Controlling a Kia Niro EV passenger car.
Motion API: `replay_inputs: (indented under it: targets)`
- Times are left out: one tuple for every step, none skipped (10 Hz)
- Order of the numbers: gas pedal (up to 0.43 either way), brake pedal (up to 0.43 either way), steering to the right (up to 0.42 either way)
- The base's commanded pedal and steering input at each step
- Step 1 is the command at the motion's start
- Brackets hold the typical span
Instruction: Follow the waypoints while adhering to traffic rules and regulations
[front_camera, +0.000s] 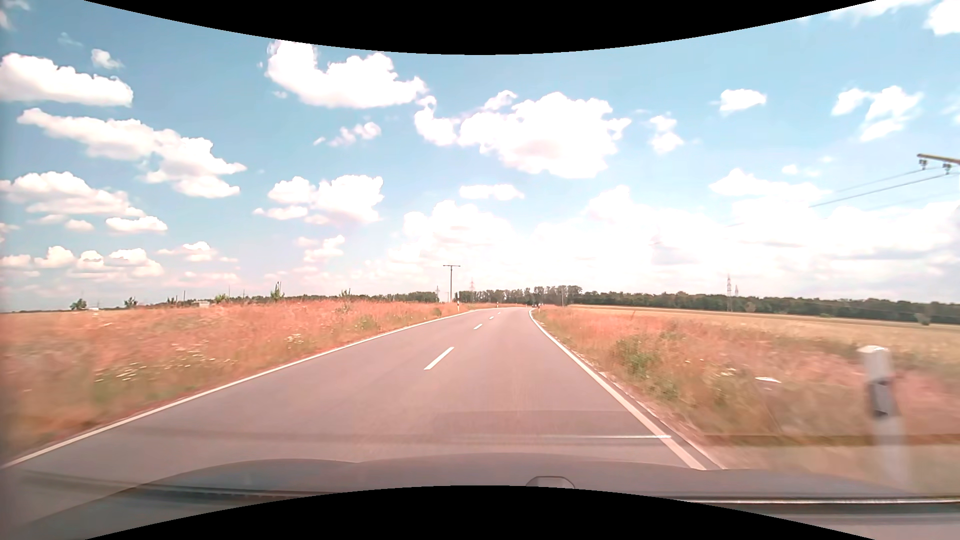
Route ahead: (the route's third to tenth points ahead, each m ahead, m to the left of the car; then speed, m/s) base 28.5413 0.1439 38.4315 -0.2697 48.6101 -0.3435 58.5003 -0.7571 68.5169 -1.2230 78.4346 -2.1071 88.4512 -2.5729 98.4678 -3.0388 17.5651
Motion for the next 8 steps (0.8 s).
replay_inputs:
  targets:
    - [0.067,0.000,-0.004]
    - [0.067,0.000,-0.004]
    - [0.067,0.000,-0.004]
    - [0.067,0.000,-0.003]
    - [0.067,0.000,-0.002]
    - [0.067,0.000,-0.001]
    - [0.067,0.000,-0.001]
    - [0.067,0.000,-0.001]
